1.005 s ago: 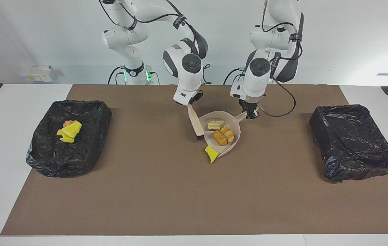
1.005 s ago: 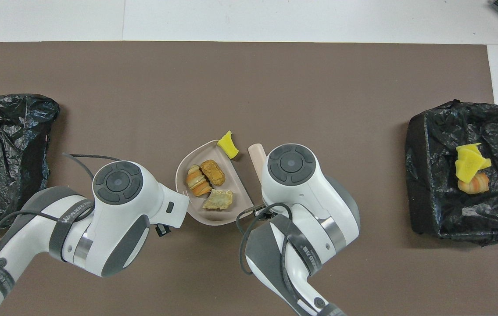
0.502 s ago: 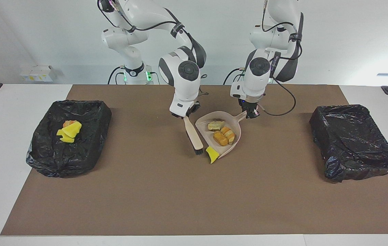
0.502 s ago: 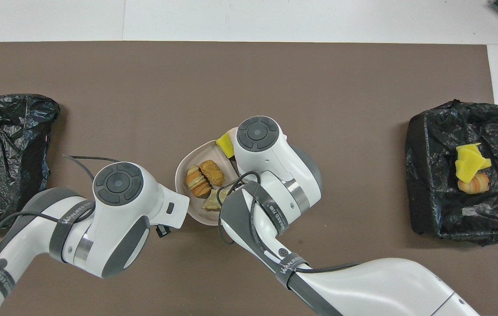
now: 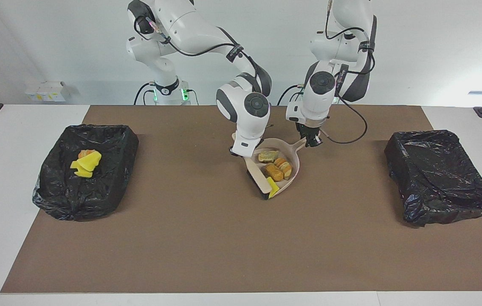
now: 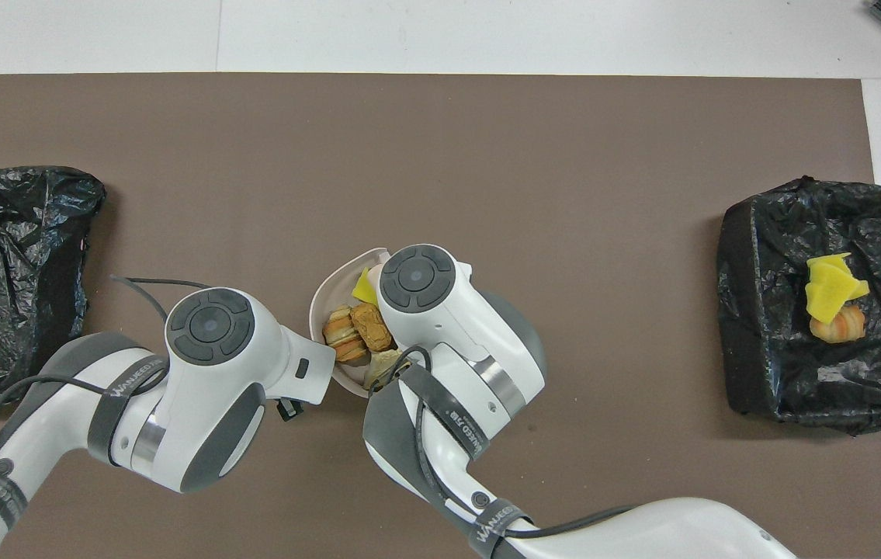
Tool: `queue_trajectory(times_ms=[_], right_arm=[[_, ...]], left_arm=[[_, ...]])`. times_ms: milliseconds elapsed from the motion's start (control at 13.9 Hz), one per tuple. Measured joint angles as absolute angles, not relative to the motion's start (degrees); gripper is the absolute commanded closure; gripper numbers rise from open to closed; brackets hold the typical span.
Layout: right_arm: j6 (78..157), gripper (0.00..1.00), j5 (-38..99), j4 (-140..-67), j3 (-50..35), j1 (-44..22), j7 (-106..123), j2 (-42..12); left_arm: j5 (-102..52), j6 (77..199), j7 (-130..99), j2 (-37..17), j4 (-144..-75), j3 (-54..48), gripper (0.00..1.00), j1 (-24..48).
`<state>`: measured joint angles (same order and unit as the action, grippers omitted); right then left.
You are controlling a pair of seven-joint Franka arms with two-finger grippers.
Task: Sweep and dump trash in bin
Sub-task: 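Brush the last scraps deeper into the dustpan with the right gripper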
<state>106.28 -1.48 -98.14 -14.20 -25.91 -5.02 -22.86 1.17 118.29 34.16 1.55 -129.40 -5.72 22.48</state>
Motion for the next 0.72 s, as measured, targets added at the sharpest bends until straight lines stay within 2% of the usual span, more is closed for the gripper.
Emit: queue_trajectory(times_ms=[287,718], right_arm=[[104.25,1.0,-1.47,-100.84,-13.99,-24.46,-3.76,-21.14],[98.75,1.0,-1.48,-101.45,-13.77,-16.95,-2.45,-18.97]], left_arm=[[1.17,118.24,32.83,1.7,-129.46,-5.7,1.0,22.71],[1.17,118.46,31.5,2.35,-129.05,-5.07,1.0,22.73]])
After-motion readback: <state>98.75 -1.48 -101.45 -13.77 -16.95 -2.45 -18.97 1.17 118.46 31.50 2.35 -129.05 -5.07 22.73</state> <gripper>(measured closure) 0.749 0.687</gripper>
